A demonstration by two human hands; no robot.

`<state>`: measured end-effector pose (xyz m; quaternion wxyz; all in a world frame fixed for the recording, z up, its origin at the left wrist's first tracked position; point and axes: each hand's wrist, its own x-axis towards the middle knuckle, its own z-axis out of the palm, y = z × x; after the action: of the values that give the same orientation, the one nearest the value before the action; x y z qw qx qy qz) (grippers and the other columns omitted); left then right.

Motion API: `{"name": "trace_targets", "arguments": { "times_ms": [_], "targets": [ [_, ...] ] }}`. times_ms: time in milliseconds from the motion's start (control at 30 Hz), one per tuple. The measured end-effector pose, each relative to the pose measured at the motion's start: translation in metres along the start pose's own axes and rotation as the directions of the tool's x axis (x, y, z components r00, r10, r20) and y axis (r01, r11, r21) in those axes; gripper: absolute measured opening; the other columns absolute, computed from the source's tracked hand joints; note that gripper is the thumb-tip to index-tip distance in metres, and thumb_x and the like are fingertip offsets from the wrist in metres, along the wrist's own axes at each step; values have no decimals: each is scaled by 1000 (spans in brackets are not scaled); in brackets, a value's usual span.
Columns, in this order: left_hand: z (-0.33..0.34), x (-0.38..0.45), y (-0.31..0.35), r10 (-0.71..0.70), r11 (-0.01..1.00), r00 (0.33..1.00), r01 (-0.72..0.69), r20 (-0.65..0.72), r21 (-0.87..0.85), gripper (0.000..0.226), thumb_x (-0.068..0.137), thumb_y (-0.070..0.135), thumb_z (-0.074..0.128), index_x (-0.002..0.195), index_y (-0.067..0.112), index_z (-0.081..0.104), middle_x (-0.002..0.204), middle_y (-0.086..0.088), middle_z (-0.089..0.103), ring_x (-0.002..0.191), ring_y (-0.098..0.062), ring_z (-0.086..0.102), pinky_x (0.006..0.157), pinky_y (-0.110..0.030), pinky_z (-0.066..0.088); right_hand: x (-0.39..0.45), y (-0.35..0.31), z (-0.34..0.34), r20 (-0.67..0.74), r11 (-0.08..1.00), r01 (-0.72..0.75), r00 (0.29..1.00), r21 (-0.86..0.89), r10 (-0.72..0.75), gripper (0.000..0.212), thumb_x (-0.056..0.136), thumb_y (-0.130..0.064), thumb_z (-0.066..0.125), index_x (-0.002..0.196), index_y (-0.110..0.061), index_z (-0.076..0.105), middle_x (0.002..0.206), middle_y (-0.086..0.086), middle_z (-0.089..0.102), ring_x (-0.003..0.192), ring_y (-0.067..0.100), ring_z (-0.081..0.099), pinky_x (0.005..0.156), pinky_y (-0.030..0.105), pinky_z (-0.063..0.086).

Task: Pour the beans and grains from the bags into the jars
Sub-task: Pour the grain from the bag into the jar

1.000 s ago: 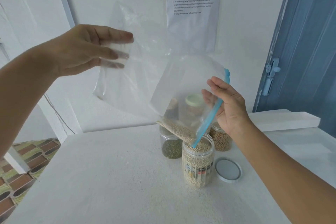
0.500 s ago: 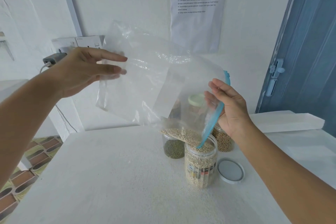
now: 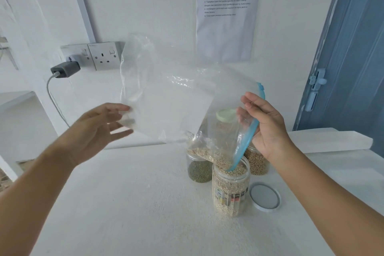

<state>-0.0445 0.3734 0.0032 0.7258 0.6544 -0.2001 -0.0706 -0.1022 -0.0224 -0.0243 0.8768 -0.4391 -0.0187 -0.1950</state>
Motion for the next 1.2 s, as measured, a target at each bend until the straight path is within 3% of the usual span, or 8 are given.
{"name": "trace_targets", "arguments": {
  "times_ms": [133, 200, 300, 467, 667, 800, 967, 1200],
  "targets": [
    [10, 1, -1, 24, 999, 997, -22, -69, 33, 27, 86, 26, 79, 110, 17, 73, 145, -24, 55, 113, -29, 69, 99, -43, 59, 1, 2, -2, -14, 1000, 9, 1000, -24, -10, 25, 95, 4, 65, 110, -12, 76, 106, 2, 78, 86, 20, 76, 73, 28, 61],
    [13, 2, 2, 62, 996, 996, -58, -64, 69, 39, 81, 34, 85, 113, 17, 73, 138, -17, 65, 115, -27, 68, 106, -46, 51, 2, 2, -2, -36, 1000, 14, 999, -27, -15, 25, 95, 3, 65, 112, -12, 76, 108, 2, 78, 87, 20, 76, 74, 28, 61],
    [19, 4, 8, 139, 986, 983, -128, -116, 103, 26, 90, 23, 70, 115, 15, 73, 134, -9, 71, 129, -31, 64, 117, -50, 41, 3, 3, -4, -62, 999, 21, 998, -28, -23, 25, 95, 3, 65, 113, -12, 76, 109, 1, 78, 89, 20, 76, 75, 27, 61],
    [22, 2, 20, 133, 990, 985, -126, -107, 69, 31, 95, 17, 62, 125, 15, 69, 139, -6, 68, 126, -32, 66, 109, -47, 46, 4, 5, -6, -85, 999, 29, 996, -34, -32, 24, 95, 1, 66, 112, -13, 76, 109, 1, 79, 91, 20, 77, 78, 28, 61],
    [19, 4, 21, 220, 966, 954, -185, -203, 179, 28, 83, 19, 75, 111, 17, 79, 122, -9, 76, 120, -31, 70, 100, -36, 57, 4, 7, -3, -93, 998, 35, 995, -46, -39, 24, 96, 2, 65, 111, -13, 76, 107, 0, 79, 90, 19, 77, 81, 29, 62],
    [18, 1, 20, 185, 981, 977, -176, -110, 87, 24, 82, 21, 73, 104, 19, 82, 134, -11, 71, 129, -31, 64, 107, -47, 52, 5, 8, -3, -101, 999, 35, 994, -35, -39, 24, 95, 1, 66, 110, -14, 76, 108, 0, 79, 91, 20, 77, 79, 28, 62],
    [10, -4, 12, 140, 990, 988, -141, -65, -5, 35, 89, -4, 56, 105, 16, 80, 139, -21, 64, 130, -40, 62, 106, -53, 53, 5, 9, -5, -97, 999, 36, 995, -32, -39, 24, 94, 1, 67, 110, -15, 76, 109, 0, 79, 92, 19, 77, 79, 27, 61],
    [10, 1, 16, 194, 981, 954, -191, -230, 37, 18, 92, -8, 62, 96, 7, 70, 108, -11, 77, 104, -24, 74, 98, -36, 59, 7, 11, -6, -118, 1000, 26, 993, -4, -26, 24, 93, 0, 68, 110, -14, 77, 111, 1, 78, 92, 19, 77, 79, 28, 61]
  ]
}}
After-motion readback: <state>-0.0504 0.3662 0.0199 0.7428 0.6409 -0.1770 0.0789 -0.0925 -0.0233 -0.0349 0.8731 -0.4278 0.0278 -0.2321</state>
